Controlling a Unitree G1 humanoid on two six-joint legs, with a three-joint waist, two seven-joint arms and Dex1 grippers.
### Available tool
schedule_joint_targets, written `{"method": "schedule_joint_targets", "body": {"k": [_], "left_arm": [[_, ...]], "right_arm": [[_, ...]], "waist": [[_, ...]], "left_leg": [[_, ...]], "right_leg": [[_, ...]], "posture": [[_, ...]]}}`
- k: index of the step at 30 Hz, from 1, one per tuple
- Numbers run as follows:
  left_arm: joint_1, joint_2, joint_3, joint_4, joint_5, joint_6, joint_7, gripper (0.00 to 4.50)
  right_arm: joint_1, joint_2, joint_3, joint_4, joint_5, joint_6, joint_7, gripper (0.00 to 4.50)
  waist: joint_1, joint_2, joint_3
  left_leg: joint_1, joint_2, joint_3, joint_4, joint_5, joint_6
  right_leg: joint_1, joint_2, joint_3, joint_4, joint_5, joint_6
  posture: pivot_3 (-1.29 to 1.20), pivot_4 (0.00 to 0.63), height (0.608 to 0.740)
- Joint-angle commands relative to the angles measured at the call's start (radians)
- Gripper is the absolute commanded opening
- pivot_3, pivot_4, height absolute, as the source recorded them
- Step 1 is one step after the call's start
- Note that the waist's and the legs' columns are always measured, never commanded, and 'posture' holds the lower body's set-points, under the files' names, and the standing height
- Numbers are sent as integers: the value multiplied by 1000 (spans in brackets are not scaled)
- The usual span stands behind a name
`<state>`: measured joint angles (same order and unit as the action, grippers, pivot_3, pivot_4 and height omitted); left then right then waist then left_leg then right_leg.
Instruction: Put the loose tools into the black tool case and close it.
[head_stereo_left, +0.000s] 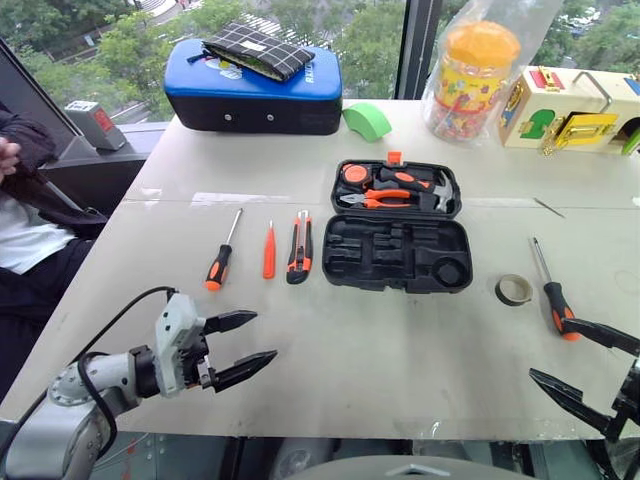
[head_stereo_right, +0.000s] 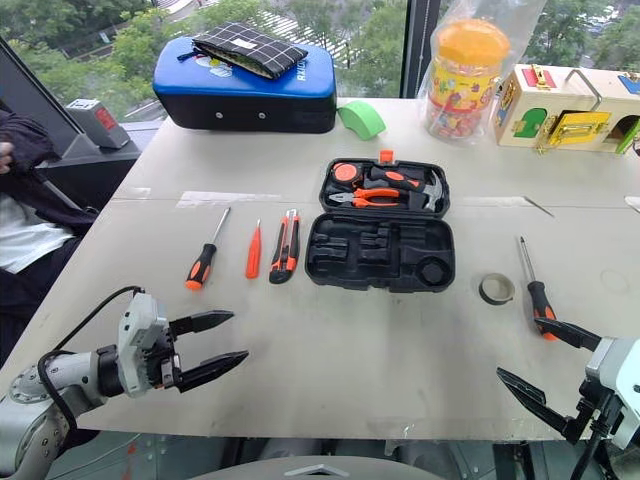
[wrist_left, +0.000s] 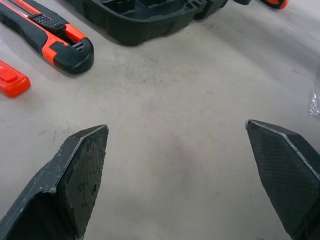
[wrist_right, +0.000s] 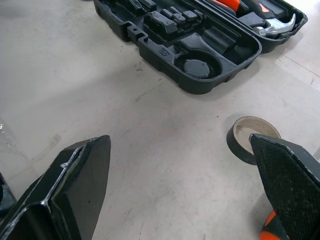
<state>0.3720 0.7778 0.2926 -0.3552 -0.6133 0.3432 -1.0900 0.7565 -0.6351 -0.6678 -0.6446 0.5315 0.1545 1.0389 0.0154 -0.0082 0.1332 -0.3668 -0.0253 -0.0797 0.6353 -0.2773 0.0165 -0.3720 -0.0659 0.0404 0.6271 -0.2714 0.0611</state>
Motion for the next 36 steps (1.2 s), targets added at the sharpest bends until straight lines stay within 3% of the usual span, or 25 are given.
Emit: {"method": "schedule_joint_targets", "body": {"k": [1, 6, 10, 15, 21, 25, 30, 33, 36], "left_arm": [[-24, -57, 19, -36, 9, -6, 100, 4480], [-114, -254, 68, -96, 68, 144, 559, 4480], [-219, -281, 40, -163, 151, 315, 806, 4480], [-372, -281, 0, -134, 227, 449, 940, 4480], [-440, -203, -45, 25, 293, 461, 880, 4480], [-461, -143, -91, 135, 293, 454, 772, 3369], [-463, -121, -93, 166, 303, 393, 715, 799], [-471, -133, -62, 153, 277, 327, 668, 819], [-511, -88, -86, 109, 225, 185, 463, 819]], "right_arm": [[-33, 0, 24, 9, 0, -19, -6, 4500], [-150, 2, 107, -30, 43, 5, -57, 4500], [-261, -52, 162, -114, 118, 72, -90, 4500], [-352, -103, 201, -152, 162, 128, -117, 4500], [-390, -107, 233, -156, 161, 142, -139, 4500], [-372, -92, 249, -154, 136, 119, -134, 4500], [-335, -82, 241, -167, 131, 100, -126, 4500], [-316, -80, 236, -176, 133, 92, -125, 4500], [-294, -77, 222, -187, 142, 86, -126, 4500]], "waist": [[0, 0, 0], [0, -1, -1], [0, -1, -1], [4, -3, -2], [-3, -3, -2], [-1, -3, -2], [-1, -2, -2], [0, -2, -2], [2, -3, -2]], "left_leg": [[0, 0, 0, 0, 0, 0], [0, 0, 0, 2, 0, 0], [0, 0, -1, 2, 0, 0], [0, -3, -5, 2, 0, 0], [0, -4, -5, 1, 0, 0], [0, -4, -6, 1, 0, 0], [1, -5, -6, 1, 0, 0], [1, -5, -6, 1, 0, 0], [-1, -5, -8, 1, 0, 0]], "right_leg": [[0, 0, 0, 0, 0, 0], [1, 0, 0, 0, 2, 3], [0, 1, 0, 1, 3, 4], [2, 2, -5, 1, 3, 4], [2, 3, -10, 1, 3, 4], [2, 3, -11, 1, 3, 4], [2, -1, -10, 1, 3, 4], [2, -1, -10, 1, 3, 4], [2, -2, -10, 1, 3, 4]], "posture": [[0, 150, 740], [0, 150, 740], [0, 150, 740], [0, 150, 740], [0, 150, 740], [0, 150, 740], [0, 150, 740], [0, 150, 740], [0, 150, 740]]}}
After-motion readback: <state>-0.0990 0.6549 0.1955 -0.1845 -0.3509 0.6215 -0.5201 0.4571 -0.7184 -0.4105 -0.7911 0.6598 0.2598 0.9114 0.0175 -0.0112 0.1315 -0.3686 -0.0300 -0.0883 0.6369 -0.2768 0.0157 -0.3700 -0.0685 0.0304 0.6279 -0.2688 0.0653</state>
